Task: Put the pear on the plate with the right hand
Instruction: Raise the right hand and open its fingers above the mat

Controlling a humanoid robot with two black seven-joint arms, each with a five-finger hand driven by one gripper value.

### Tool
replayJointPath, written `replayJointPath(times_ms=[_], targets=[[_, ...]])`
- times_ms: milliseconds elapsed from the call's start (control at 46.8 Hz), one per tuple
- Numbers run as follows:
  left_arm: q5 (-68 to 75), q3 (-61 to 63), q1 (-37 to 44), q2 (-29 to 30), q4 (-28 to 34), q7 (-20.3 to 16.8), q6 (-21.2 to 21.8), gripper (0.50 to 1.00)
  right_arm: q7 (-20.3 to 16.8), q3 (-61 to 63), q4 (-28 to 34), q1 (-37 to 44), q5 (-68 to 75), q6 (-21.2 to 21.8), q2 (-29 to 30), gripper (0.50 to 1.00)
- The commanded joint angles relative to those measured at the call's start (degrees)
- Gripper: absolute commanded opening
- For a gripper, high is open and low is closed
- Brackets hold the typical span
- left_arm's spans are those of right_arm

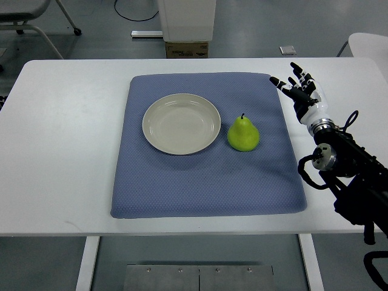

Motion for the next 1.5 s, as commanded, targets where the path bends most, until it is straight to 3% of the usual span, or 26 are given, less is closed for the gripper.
replayJointPath(times_ms=[0, 1474], targets=[[-0.03, 0.07, 0.2, 0.0, -0.06, -0.01, 0.03, 1.0, -0.08, 0.0, -0.01, 0.09, 0.0, -0.02, -0.05, 1.0], [-0.03, -0.02, 0.28, 0.0, 0.03, -0.1, -0.05, 1.0, 0.18, -1.23, 0.43, 1.23, 0.0, 0.94, -3.21, 1.0]])
